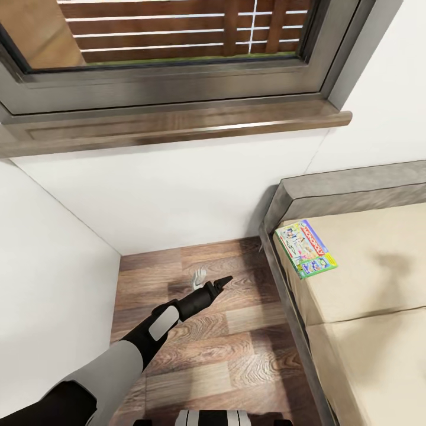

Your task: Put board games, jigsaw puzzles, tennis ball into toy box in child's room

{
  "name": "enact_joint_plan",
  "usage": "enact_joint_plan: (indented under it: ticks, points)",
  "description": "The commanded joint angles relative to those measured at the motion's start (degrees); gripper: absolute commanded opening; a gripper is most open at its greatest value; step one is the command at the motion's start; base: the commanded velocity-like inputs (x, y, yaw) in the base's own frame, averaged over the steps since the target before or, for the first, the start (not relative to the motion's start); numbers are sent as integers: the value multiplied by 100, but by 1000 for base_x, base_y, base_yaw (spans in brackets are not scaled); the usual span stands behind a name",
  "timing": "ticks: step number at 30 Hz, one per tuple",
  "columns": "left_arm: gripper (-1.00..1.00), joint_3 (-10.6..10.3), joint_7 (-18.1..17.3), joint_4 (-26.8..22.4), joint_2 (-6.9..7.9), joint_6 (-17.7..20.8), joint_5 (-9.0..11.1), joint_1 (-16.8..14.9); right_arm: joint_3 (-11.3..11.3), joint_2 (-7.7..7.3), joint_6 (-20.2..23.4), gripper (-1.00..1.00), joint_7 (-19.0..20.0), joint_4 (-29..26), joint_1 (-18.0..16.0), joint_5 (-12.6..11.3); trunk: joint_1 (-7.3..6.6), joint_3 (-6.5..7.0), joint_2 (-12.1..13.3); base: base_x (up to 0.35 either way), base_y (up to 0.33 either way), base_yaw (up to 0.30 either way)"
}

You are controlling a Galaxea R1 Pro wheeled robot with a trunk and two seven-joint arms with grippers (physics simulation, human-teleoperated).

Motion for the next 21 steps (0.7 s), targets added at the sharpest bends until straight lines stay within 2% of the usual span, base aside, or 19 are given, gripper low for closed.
enact_joint_plan:
  ticks: [1, 9, 21]
  points:
    - [100, -18, -8, 4, 2, 44, 60, -4, -10, 1, 33, 100, 12, 1, -5, -16, -1, -3, -1, 0, 0, -8]
    - [100, -16, -63, 4, 4, 45, 60, -1, -16, 103, 23, 100, 18, -124, 21, -63, -1, -3, -1, 0, 0, -4]
    - [100, -18, -77, 4, 5, 51, 58, -10, -18, 137, 48, 100, 17, -281, 44, -70, -1, -3, -1, 0, 0, -1]
